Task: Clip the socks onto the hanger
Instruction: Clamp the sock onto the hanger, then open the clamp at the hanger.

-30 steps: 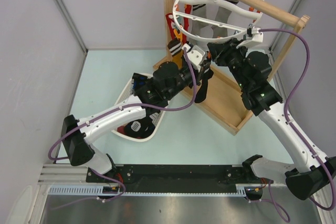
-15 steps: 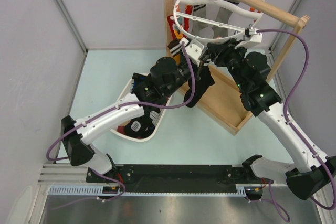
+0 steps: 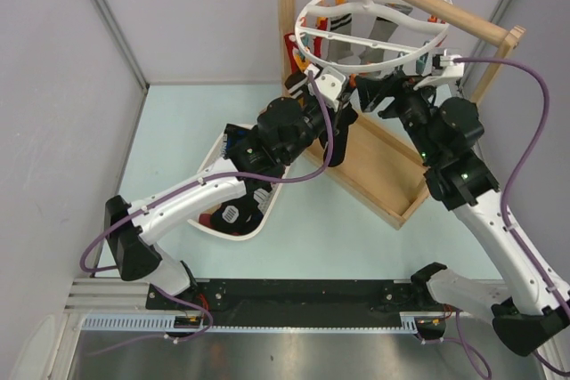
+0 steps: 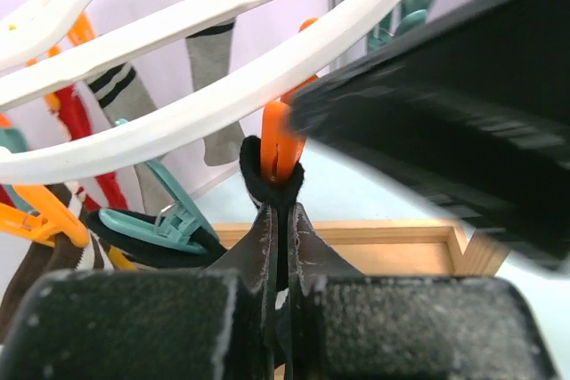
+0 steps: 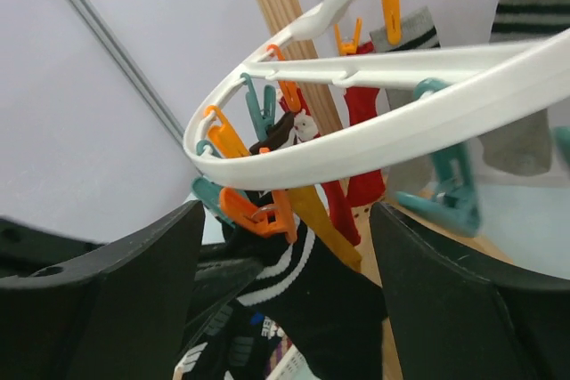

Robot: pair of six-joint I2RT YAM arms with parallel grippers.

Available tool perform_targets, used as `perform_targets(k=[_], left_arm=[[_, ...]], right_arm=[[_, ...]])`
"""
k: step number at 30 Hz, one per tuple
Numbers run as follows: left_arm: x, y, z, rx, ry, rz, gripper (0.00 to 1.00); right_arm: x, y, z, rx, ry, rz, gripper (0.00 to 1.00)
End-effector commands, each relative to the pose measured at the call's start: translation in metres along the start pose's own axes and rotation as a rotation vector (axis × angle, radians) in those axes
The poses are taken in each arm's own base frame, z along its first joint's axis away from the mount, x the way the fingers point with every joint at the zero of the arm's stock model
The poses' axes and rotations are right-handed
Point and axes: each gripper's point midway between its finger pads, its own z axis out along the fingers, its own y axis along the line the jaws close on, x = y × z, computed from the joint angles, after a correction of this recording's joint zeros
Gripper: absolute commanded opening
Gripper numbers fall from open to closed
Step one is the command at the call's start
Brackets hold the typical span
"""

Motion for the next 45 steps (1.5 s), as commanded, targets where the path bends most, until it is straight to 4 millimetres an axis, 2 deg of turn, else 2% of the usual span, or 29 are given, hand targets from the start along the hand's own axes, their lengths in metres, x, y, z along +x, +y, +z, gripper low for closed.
perform_targets(k=[1,5,9,12,15,18,24,32,34,39,42,45], left_arm=[[-0.006,0.024,-0.004,-0.082,-0.023,-0.031,0.04],[0.0,0.042,-0.007,-0.122,-0.012,-0.061,0.06],[-0.006,0.059,-0.013,-0.148,-0.021,-0.056,0.09],[-0.013,0.069,-0.019,-0.165,-0.032,-0.043,0.1],[-0.016,0.077,-0.023,-0.177,-0.037,-0.038,0.11],[-0.016,0.081,-0.025,-0.182,-0.035,-0.033,0.12],[-0.016,0.085,-0.028,-0.189,-0.032,-0.03,0.12],[-0.015,0.088,-0.029,-0.192,-0.027,-0.028,0.12],[-0.016,0.088,-0.03,-0.192,-0.027,-0.026,0.12],[-0.016,0.087,-0.03,-0.186,-0.026,-0.026,0.12],[-0.015,0.087,-0.03,-0.184,-0.023,-0.023,0.12],[-0.015,0.087,-0.03,-0.181,-0.022,-0.023,0.12]], right_arm=[[-0.038,0.013,-0.028,-0.07,-0.066,-0.12,0.81],[-0.052,-0.002,-0.047,-0.031,-0.088,-0.194,0.81],[-0.057,-0.015,-0.048,-0.001,-0.091,-0.243,0.81],[-0.051,-0.015,-0.043,-0.04,-0.067,-0.264,0.78],[-0.035,0.003,-0.035,-0.169,-0.018,-0.293,0.74],[-0.02,0.014,-0.028,-0.275,0.024,-0.347,0.73],[-0.015,0.026,-0.024,-0.357,0.028,-0.362,0.72],[-0.015,0.018,-0.009,-0.327,0.003,-0.412,0.71],[-0.023,0.019,-0.005,-0.327,-0.036,-0.428,0.71],[-0.021,0.018,0.004,-0.331,-0.046,-0.437,0.71],[-0.023,0.021,0.006,-0.344,-0.057,-0.431,0.69],[-0.023,0.022,0.008,-0.35,-0.064,-0.426,0.61]])
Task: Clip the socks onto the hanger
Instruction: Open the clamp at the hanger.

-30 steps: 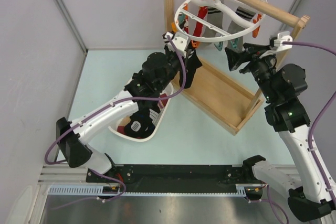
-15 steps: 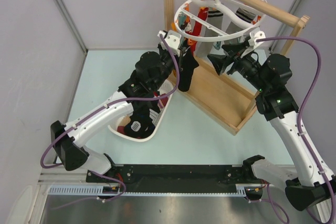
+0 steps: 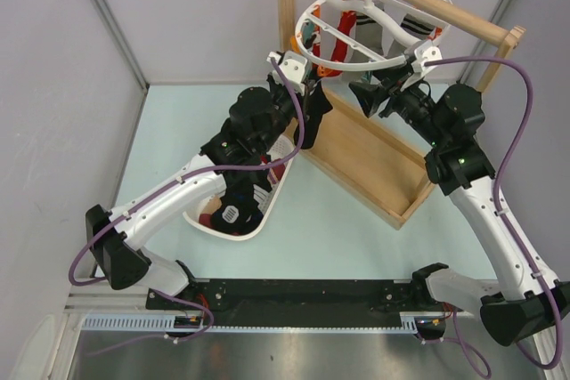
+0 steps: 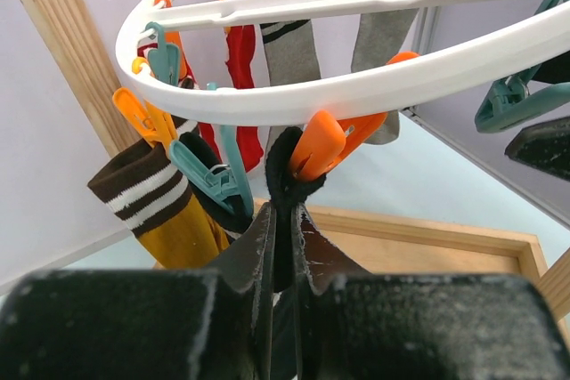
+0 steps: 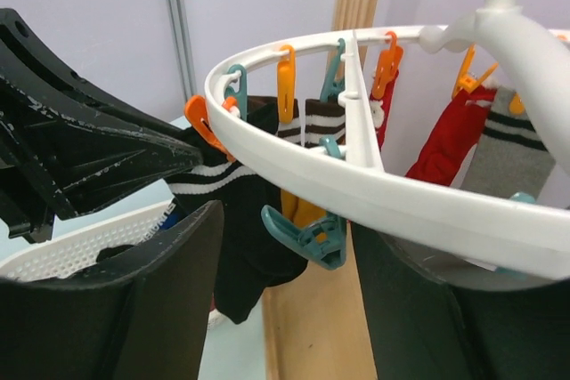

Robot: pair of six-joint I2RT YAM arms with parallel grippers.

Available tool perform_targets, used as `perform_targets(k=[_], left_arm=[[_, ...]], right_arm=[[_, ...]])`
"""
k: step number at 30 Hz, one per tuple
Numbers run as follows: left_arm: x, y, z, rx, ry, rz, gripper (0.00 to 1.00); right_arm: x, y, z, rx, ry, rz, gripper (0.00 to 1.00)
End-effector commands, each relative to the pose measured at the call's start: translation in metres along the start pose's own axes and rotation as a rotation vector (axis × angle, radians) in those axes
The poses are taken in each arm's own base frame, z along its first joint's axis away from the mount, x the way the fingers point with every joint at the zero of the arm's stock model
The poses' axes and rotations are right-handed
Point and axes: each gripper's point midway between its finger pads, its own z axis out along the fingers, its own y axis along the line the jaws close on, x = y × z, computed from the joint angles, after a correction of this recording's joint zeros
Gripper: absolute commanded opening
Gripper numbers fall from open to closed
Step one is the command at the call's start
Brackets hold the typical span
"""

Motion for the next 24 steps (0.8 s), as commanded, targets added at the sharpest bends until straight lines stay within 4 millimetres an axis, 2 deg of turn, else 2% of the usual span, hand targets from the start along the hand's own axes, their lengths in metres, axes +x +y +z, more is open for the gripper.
perform_targets(k=[1,10,14,15,16,20,21,23,24], left_arm=[[-0.02,0.006,-0.009,0.0,-0.044,-0.007,0.12],[-0.02,0.006,-0.011,0.008,-0.044,0.001,0.13],[-0.021,0.006,-0.012,0.01,-0.054,0.001,0.17],[-0.023,0.006,-0.012,0.012,-0.06,0.004,0.2],[-0.023,0.006,-0.013,0.017,-0.064,0.007,0.28],[-0.028,0.004,-0.019,0.032,-0.107,0.006,0.4],[-0.022,0.004,-0.02,0.037,-0.102,0.011,0.46],[-0.031,0.001,-0.026,0.061,-0.141,0.006,0.51],[-0.025,0.001,-0.028,0.068,-0.136,0.009,0.55]], right_arm=[[-0.037,0.001,0.0,-0.01,-0.114,-0.044,0.55],[-0.043,0.008,-0.003,-0.037,-0.127,-0.006,0.19],[-0.042,0.016,-0.004,-0.051,-0.119,0.034,0.13],[-0.041,0.016,-0.003,-0.048,-0.117,0.04,0.11],[-0.043,0.018,-0.004,-0.046,-0.121,0.049,0.08],[-0.044,0.024,-0.001,-0.022,-0.127,0.106,0.04],[-0.042,0.029,0.001,-0.032,-0.12,0.122,0.03],[-0.04,0.029,0.002,-0.012,-0.118,0.141,0.03],[-0.038,0.03,0.004,-0.011,-0.113,0.159,0.02]])
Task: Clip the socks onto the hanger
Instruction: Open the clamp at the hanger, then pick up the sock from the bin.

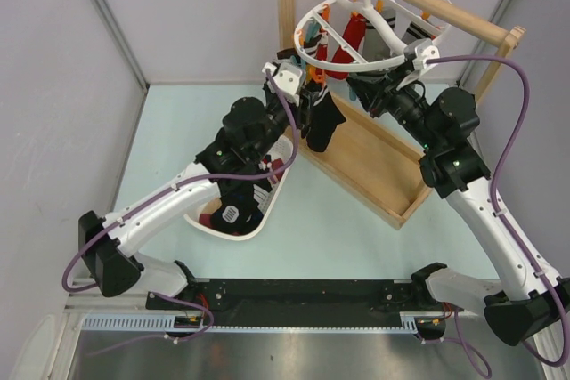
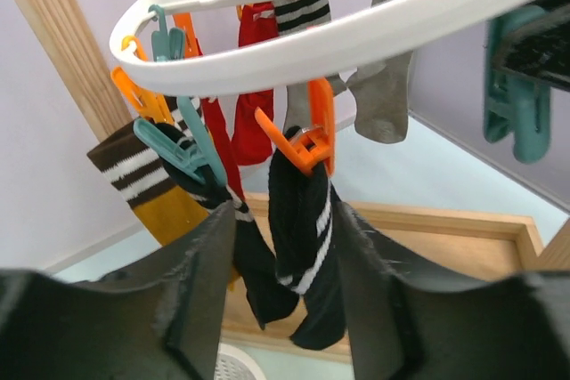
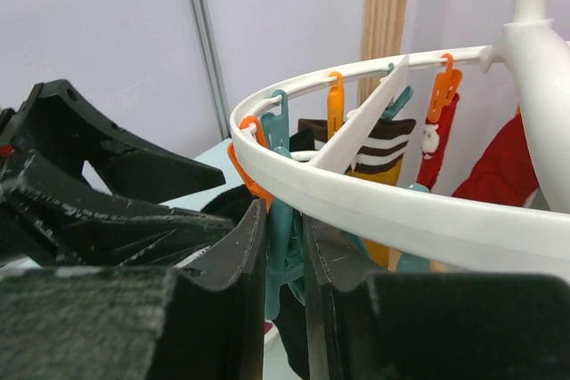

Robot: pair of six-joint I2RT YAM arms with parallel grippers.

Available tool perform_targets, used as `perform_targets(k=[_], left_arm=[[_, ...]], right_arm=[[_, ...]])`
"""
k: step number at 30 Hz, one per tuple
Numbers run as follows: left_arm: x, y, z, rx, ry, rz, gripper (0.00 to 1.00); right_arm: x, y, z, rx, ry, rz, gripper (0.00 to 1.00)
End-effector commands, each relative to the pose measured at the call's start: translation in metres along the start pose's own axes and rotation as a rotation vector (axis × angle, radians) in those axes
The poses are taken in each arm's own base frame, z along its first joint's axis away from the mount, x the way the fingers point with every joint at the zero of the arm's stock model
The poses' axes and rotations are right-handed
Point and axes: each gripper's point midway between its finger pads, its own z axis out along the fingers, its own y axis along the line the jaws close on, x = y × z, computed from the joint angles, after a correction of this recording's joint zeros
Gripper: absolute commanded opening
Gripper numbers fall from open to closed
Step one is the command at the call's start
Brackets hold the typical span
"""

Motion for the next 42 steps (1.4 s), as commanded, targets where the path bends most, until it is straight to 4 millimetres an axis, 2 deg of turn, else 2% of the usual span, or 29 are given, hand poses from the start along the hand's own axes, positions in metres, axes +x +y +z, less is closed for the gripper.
perform_targets(k=[1,2,3,5,6,8,11,13,15,18,19,21,22,24,25,28,29,31,32,35,36,38,42], left_arm=[[-0.041,0.002,-0.022,0.043,-0.151,-0.013,0.56],[-0.044,-0.001,-0.024,0.064,-0.169,-0.014,0.59],[-0.037,-0.002,-0.027,0.069,-0.162,-0.01,0.63],[-0.045,0.004,-0.037,0.054,-0.193,-0.02,0.66],[-0.036,0.007,-0.04,0.039,-0.178,-0.021,0.7],[-0.035,0.016,-0.05,0.007,-0.173,-0.025,0.71],[-0.013,0.035,-0.059,-0.066,-0.097,-0.036,0.72],[0.01,0.051,-0.063,-0.118,-0.017,-0.042,0.72],[0.024,0.062,-0.069,-0.155,0.027,-0.099,0.72],[0.065,0.095,-0.077,-0.257,0.163,-0.148,0.72],[0.083,0.101,-0.082,-0.284,0.227,-0.152,0.72],[0.102,0.113,-0.088,-0.333,0.291,-0.204,0.72],[0.123,0.124,-0.091,-0.364,0.36,-0.212,0.72],[0.142,0.133,-0.093,-0.393,0.429,-0.234,0.72],[0.165,0.141,-0.096,-0.421,0.509,-0.234,0.72],[0.191,0.152,-0.095,-0.459,0.597,-0.294,0.72],[0.209,0.153,-0.09,-0.468,0.638,-0.318,0.72],[0.222,0.159,-0.084,-0.485,0.654,-0.331,0.71],[0.237,0.16,-0.08,-0.498,0.682,-0.343,0.71],[0.26,0.168,-0.07,-0.527,0.71,-0.384,0.69],[0.276,0.17,-0.064,-0.535,0.745,-0.39,0.68],[0.292,0.172,-0.059,-0.548,0.776,-0.4,0.68],[0.327,0.179,-0.043,-0.587,0.832,-0.397,0.6]], right_arm=[[-0.023,0.01,-0.001,0.012,-0.058,0.056,0.02],[-0.022,0.008,0.0,0.024,-0.057,0.065,0.02],[-0.022,0.008,0.001,0.025,-0.058,0.074,0.02],[-0.02,0.007,0.003,0.032,-0.054,0.079,0.02],[-0.019,0.008,0.003,0.031,-0.053,0.083,0.02],[-0.016,0.007,0.005,0.035,-0.046,0.085,0.01],[-0.012,0.005,0.006,0.043,-0.034,0.08,0.01],[-0.01,0.005,0.006,0.044,-0.028,0.078,0.01],[-0.008,0.003,0.006,0.051,-0.021,0.076,0.01],[-0.007,0.002,0.007,0.055,-0.017,0.074,0.01],[-0.006,0.002,0.006,0.055,-0.015,0.071,0.01],[-0.007,0.001,0.006,0.058,-0.016,0.069,0.01],[-0.007,0.0,0.006,0.063,-0.016,0.066,0.01],[-0.006,-0.001,0.005,0.069,-0.014,0.067,0.01],[-0.007,-0.002,0.005,0.077,-0.015,0.065,0.01],[-0.007,-0.003,0.005,0.082,-0.014,0.064,0.01],[-0.005,-0.003,0.005,0.084,-0.01,0.062,0.01],[-0.006,-0.004,0.004,0.09,-0.012,0.06,0.01],[-0.006,-0.003,0.004,0.088,-0.01,0.062,0.0],[-0.007,-0.004,0.003,0.093,-0.012,0.056,0.01],[-0.007,-0.004,0.003,0.091,-0.012,0.054,0.0],[-0.007,-0.005,0.002,0.094,-0.011,0.053,0.0],[-0.008,-0.004,0.002,0.093,-0.013,0.052,0.0]])
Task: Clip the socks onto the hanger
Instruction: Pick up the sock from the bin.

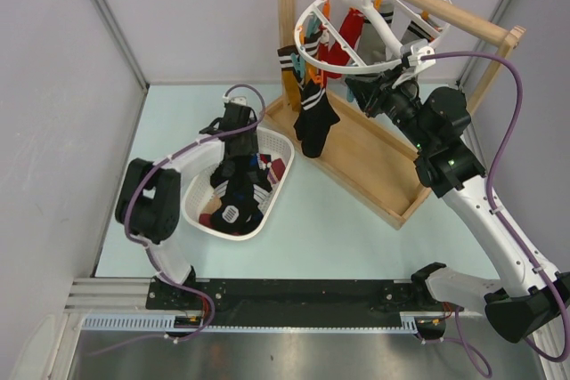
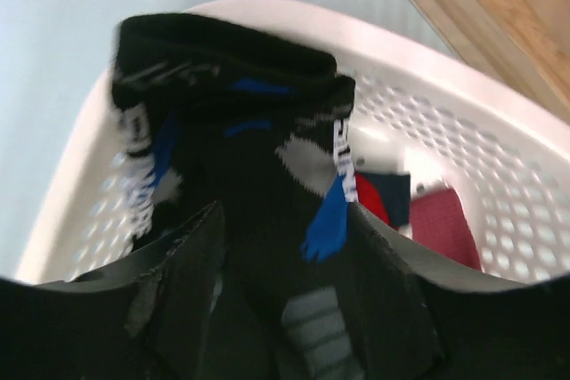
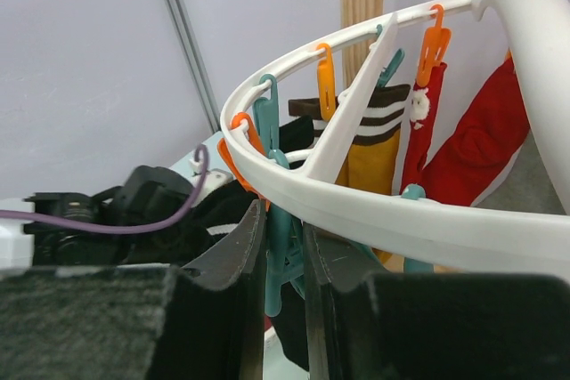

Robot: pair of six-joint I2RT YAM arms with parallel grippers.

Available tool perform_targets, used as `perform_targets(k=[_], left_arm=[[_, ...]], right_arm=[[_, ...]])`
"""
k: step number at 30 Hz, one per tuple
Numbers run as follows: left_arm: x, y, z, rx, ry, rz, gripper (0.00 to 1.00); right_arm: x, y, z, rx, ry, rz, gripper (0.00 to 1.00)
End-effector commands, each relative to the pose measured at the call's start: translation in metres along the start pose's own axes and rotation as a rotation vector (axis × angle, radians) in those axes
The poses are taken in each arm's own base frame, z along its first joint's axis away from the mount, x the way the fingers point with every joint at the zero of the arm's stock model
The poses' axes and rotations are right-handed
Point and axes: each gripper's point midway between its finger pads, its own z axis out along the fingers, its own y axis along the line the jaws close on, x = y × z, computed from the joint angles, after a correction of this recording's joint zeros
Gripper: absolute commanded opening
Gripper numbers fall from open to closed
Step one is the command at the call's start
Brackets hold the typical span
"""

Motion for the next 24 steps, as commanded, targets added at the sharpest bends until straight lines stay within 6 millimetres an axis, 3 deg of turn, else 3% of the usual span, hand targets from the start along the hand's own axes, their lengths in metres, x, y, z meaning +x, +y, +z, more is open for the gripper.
perform_targets(k=[1,6,10,13,14,17,20,23,24], left_arm=[[-0.019,-0.008,0.025,-0.017,-0.026,-0.056,0.58],[-0.021,-0.003,0.05,-0.088,-0.011,-0.053,0.5],[-0.005,0.005,0.067,-0.14,0.035,-0.045,0.43],[0.005,0.006,0.071,-0.141,0.062,-0.038,0.29],[0.008,0.004,0.068,-0.128,0.068,-0.035,0.19],[-0.002,0.006,0.052,-0.117,0.035,-0.028,0.08],[-0.022,0.008,0.027,-0.101,-0.029,-0.024,0.0],[-0.035,0.011,0.005,-0.096,-0.076,-0.017,0.0],[-0.047,0.012,-0.01,-0.086,-0.113,-0.025,0.0]], right_arm=[[-0.021,0.003,-0.003,0.0,-0.048,-0.021,0.0],[-0.02,0.002,-0.003,0.004,-0.044,-0.022,0.0],[-0.019,0.002,-0.002,0.004,-0.043,-0.022,0.0],[-0.018,0.002,-0.002,0.003,-0.041,-0.02,0.0],[-0.019,0.002,-0.002,0.004,-0.041,-0.022,0.0],[-0.019,0.002,-0.002,0.004,-0.043,-0.023,0.0],[-0.019,0.002,-0.002,0.004,-0.041,-0.022,0.0],[-0.019,0.002,-0.003,0.006,-0.041,-0.023,0.0],[-0.019,0.001,-0.003,0.007,-0.042,-0.023,0.0]])
